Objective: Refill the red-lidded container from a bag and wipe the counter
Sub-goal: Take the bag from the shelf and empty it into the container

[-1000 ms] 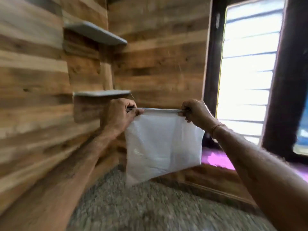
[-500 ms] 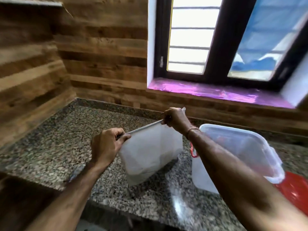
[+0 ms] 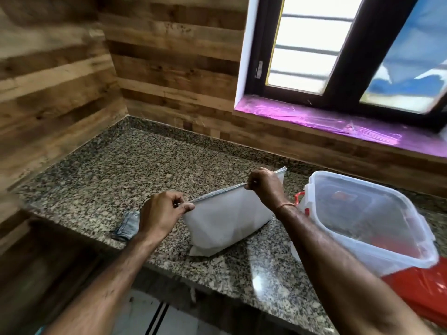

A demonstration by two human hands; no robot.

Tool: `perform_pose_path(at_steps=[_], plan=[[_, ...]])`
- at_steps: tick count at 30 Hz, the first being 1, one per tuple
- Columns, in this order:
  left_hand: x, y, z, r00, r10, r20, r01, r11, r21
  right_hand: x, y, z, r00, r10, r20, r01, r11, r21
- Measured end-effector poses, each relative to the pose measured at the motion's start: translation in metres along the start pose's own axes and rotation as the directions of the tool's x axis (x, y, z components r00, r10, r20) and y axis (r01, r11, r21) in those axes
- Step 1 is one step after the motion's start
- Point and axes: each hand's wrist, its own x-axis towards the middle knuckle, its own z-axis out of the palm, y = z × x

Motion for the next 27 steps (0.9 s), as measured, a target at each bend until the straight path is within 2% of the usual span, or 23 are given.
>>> perform_pose_path(at_steps=[3, 8, 10, 13, 15, 17, 19, 21, 22, 23, 24, 27], plan=[[0.005, -0.011, -0.015, 0.998, -0.019, 0.061, 0.023, 0.997, -0.068, -0.009, -0.020, 0.015, 0.999, -0.016, 0.036, 0.016, 1.000, 0.006], [0.026, -0.008, -0.044, 0.994, 0.013, 0.106, 0.008, 0.981, -0.196, -0.038, -0.091, 0.041, 0.956, -0.249, 0.154, 0.230, 0.964, 0.131], [0.034, 0.001, -0.054, 0.992, 0.049, 0.118, -0.015, 0.963, -0.270, -0.048, -0.117, 0.049, 0.933, -0.302, 0.196, 0.273, 0.949, 0.160], [0.044, 0.013, -0.059, 0.981, 0.116, 0.153, -0.046, 0.916, -0.399, -0.056, -0.140, 0.060, 0.955, -0.250, 0.161, 0.208, 0.949, 0.237], [0.047, 0.013, -0.057, 0.982, 0.126, 0.142, -0.014, 0.795, -0.606, -0.058, -0.143, 0.068, 0.977, -0.174, 0.122, 0.119, 0.925, 0.362], [0.044, 0.001, -0.052, 0.995, 0.022, 0.098, 0.056, 0.679, -0.732, -0.062, -0.141, 0.069, 0.993, -0.054, 0.107, -0.006, 0.871, 0.491], [0.031, -0.021, -0.039, 0.994, -0.042, 0.099, 0.097, 0.752, -0.652, -0.065, -0.138, 0.064, 0.986, 0.042, 0.164, -0.135, 0.778, 0.613], [0.011, -0.039, -0.019, 0.965, 0.022, 0.259, 0.120, 0.846, -0.520, -0.067, -0.138, 0.058, 0.968, 0.066, 0.240, -0.224, 0.651, 0.725], [0.001, -0.043, -0.008, 0.935, 0.067, 0.348, 0.123, 0.860, -0.496, -0.068, -0.138, 0.056, 0.961, 0.079, 0.265, -0.258, 0.602, 0.756], [-0.007, -0.044, 0.002, 0.920, 0.094, 0.379, 0.113, 0.865, -0.489, -0.069, -0.138, 0.055, 0.954, 0.100, 0.284, -0.288, 0.576, 0.765], [-0.012, -0.042, 0.010, 0.931, 0.099, 0.350, 0.088, 0.873, -0.479, -0.069, -0.139, 0.054, 0.947, 0.119, 0.298, -0.311, 0.569, 0.762], [-0.016, -0.031, 0.020, 0.990, 0.071, 0.118, -0.024, 0.932, -0.362, -0.069, -0.140, 0.054, 0.931, 0.148, 0.333, -0.355, 0.578, 0.735]])
